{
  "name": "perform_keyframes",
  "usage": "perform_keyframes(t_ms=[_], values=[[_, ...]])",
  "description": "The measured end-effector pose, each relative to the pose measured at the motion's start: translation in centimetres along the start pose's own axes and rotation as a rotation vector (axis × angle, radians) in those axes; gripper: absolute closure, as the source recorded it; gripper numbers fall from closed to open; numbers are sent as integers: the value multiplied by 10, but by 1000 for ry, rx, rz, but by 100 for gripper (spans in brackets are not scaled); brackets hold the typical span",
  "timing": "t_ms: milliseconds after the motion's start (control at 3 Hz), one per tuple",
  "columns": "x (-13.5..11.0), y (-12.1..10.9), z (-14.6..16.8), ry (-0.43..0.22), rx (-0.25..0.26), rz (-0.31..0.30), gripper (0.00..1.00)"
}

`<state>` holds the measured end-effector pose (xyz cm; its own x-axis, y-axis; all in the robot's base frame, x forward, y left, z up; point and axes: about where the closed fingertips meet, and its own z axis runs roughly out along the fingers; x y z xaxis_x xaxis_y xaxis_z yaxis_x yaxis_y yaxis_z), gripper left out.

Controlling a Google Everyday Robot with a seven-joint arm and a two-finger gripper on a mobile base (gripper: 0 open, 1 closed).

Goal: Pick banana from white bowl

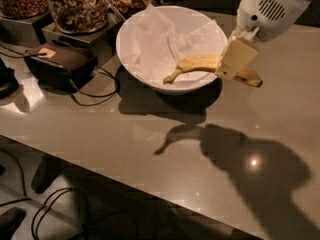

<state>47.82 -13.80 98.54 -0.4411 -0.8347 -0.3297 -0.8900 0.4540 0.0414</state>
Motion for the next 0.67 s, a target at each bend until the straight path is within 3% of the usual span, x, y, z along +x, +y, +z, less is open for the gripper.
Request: perform_keyframes(t_ms=[333,667], values=[[12,35,-12,1,19,29,100],[7,30,-11,-15,31,28,100]])
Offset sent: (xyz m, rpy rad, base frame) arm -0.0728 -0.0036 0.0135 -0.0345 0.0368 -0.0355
